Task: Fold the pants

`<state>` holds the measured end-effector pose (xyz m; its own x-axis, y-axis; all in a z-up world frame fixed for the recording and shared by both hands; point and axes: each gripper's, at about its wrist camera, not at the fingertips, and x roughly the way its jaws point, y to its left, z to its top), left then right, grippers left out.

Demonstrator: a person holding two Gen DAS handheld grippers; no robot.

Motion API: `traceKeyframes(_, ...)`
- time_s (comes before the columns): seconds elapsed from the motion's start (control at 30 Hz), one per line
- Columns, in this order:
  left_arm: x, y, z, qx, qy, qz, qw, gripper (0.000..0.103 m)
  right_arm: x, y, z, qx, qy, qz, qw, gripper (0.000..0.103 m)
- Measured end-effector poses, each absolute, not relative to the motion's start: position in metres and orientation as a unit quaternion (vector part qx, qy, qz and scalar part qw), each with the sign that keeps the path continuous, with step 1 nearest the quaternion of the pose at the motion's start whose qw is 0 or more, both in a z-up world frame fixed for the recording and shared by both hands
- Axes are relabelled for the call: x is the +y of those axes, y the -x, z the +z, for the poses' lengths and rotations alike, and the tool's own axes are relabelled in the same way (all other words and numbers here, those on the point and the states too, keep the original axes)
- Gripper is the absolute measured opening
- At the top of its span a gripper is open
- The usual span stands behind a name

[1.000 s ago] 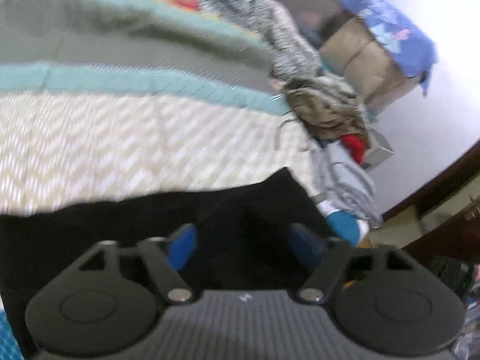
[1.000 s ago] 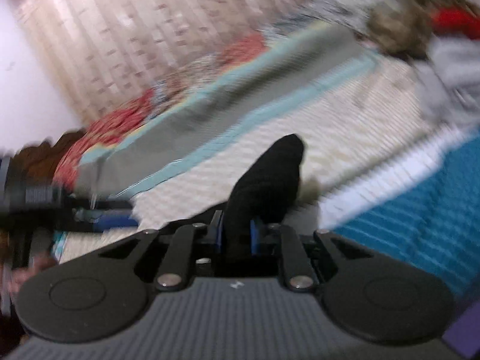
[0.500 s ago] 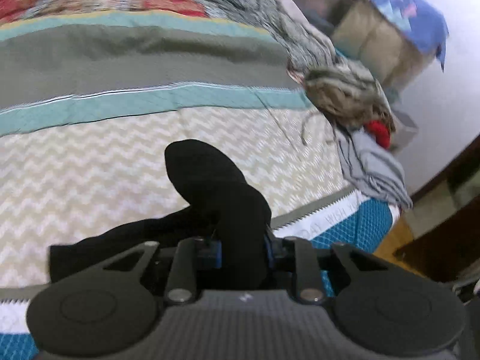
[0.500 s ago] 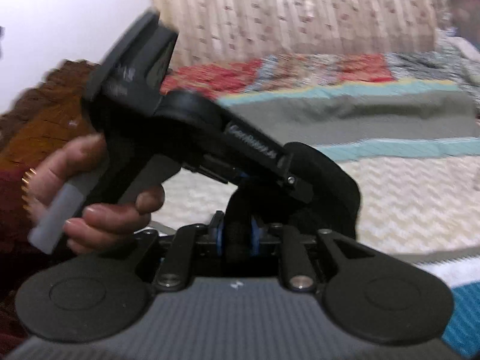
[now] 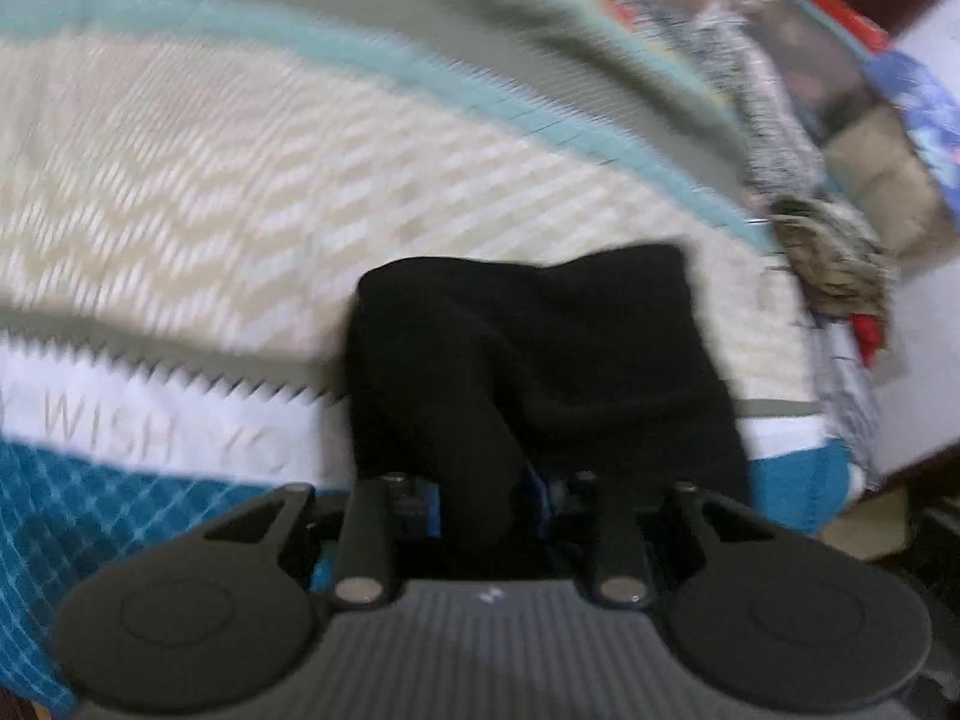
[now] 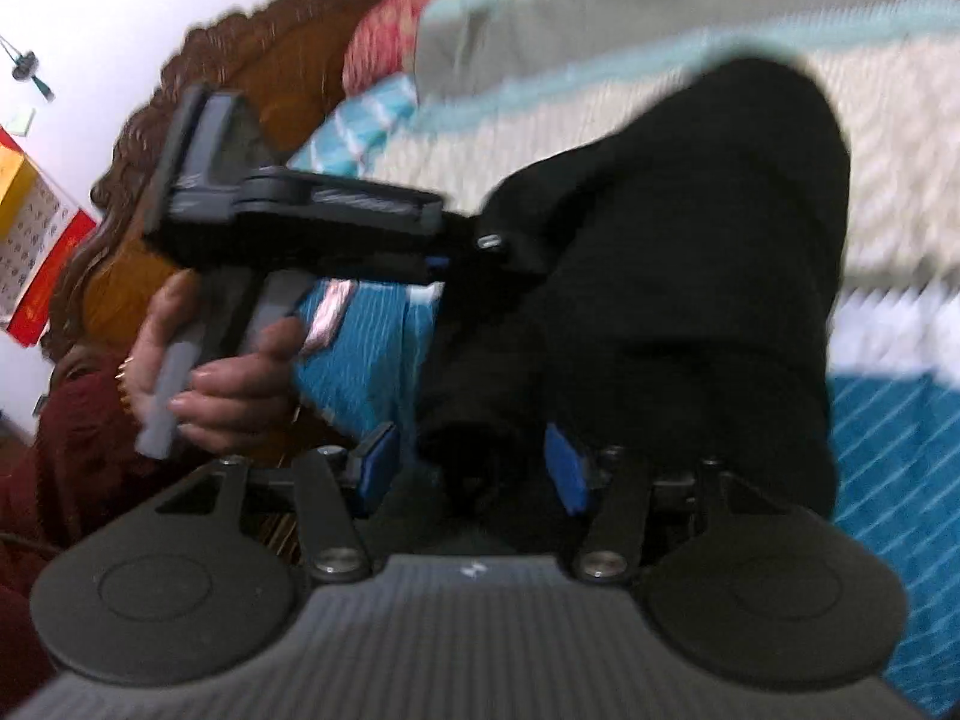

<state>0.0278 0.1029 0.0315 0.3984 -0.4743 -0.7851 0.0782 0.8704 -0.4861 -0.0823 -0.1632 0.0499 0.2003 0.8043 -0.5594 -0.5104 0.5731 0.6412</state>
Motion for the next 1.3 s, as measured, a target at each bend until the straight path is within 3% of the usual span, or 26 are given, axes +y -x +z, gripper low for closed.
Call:
traceKeyframes(0.2,0.110,-0.030,0.022,0.510,0.220,-0.158,0.816,0.035,-0.166,0.094,0.083,0.422,-0.126,0.458,0.772,0.057)
traceKeyframes(0.37,0.112,-0.008,0.042,0.492,0.196,-0.146,0.836,0.062,-0.214,0.094,0.120,0.347,-0.137,0.399,0.837,0.055)
traceKeyframes(0.47,0.110,0.014,0.053,0.479,0.199,-0.166,0.838,0.068,-0.235,0.085,0.119,0.345,-0.152,0.348,0.858,0.039)
traceKeyframes(0.53,0.099,0.029,0.059,0.470,0.179,-0.174,0.847,0.069,-0.235,0.084,0.111,0.361,-0.156,0.334,0.857,0.029)
traceKeyframes(0.7,0.079,0.043,0.033,0.508,0.101,-0.133,0.845,0.068,-0.206,0.096,0.055,0.458,-0.100,0.337,0.817,0.032)
traceKeyframes(0.8,0.090,0.041,0.028,0.526,0.148,-0.144,0.825,0.064,-0.206,0.111,0.034,0.488,-0.114,0.336,0.797,0.032)
traceKeyframes(0.9,0.099,0.035,0.068,0.479,0.170,-0.164,0.846,0.062,-0.211,0.117,0.040,0.476,-0.109,0.338,0.805,0.032)
traceKeyframes(1.03,0.081,0.018,0.131,0.402,0.153,-0.197,0.881,0.068,-0.213,0.112,0.040,0.470,-0.130,0.338,0.805,0.032)
traceKeyframes(1.13,0.034,-0.001,0.147,0.395,0.088,-0.226,0.886,0.069,-0.214,0.115,0.039,0.466,-0.129,0.342,0.806,0.032)
traceKeyframes(1.23,-0.024,-0.022,0.134,0.401,-0.035,-0.222,0.888,0.080,-0.216,0.117,0.040,0.461,-0.128,0.346,0.807,0.032)
traceKeyframes(1.3,-0.048,-0.036,0.117,0.419,-0.080,-0.220,0.877,0.082,-0.216,0.109,0.042,0.459,-0.134,0.347,0.807,0.032)
